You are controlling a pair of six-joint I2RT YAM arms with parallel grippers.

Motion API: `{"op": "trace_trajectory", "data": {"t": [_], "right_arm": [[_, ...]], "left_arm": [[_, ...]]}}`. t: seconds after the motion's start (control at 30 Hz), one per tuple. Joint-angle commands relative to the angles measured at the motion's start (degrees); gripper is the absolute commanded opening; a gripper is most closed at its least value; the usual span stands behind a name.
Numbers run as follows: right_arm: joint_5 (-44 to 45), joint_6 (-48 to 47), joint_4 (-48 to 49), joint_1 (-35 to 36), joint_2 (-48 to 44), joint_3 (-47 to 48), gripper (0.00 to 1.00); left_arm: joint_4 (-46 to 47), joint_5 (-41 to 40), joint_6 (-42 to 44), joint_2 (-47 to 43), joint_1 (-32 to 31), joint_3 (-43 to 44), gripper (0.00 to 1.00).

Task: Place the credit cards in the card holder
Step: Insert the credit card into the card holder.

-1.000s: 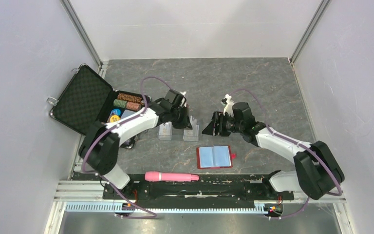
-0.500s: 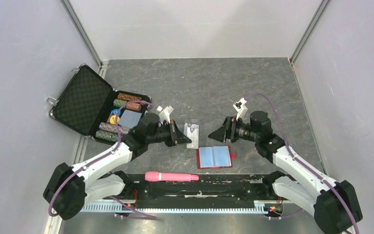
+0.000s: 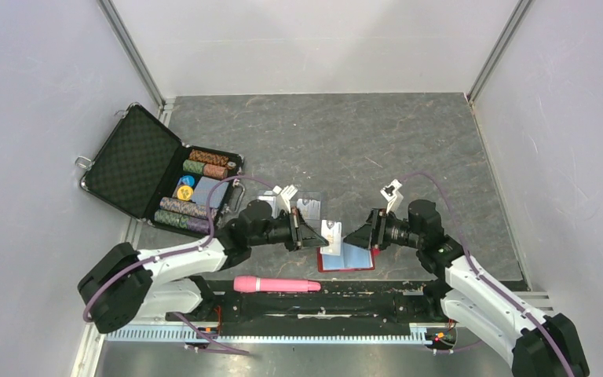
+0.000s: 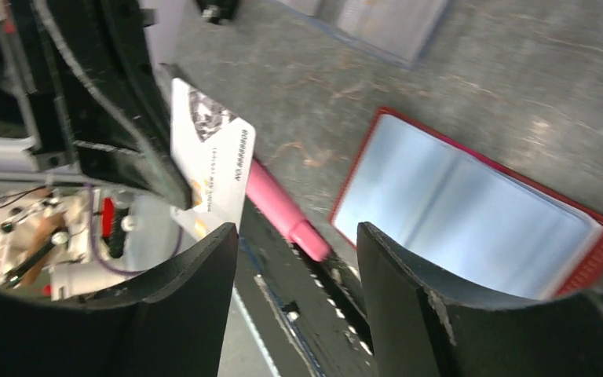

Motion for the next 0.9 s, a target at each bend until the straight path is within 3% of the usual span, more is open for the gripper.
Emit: {"op": "trace_trajectory", "data": {"t": [0.0,0.23,0.4,0.53,0.87], "right_arm": [[11.8,-10.9,-18.1,-0.1,-0.1,6.5,0.59],[26.0,-18.2,-31.0,0.0,2.5,10.1,0.58],[32.6,-20.5,-35.1,0.0,4.5,10.3,0.58],[32.3,-20.9,-35.1,-0.1,5.5,9.0,0.56],[26.8,-18.8,-30.8,-0.1,5.7,4.8,0.38]], "left_arm": [[4.1,-9.6,-4.2,2.3,-3.2,-0.3,0.02],[-1.3,-14.7,-2.6,8.3,-6.4,2.8,0.02],[-4.1,-16.8,-1.9,12.3,-7.4,4.9,0.02],[-8.3,-18.1,-0.9,15.8,-7.9,7.5,0.02],[-6.2,-17.5,-1.1,23.9,-9.0,10.0,0.02]]}}
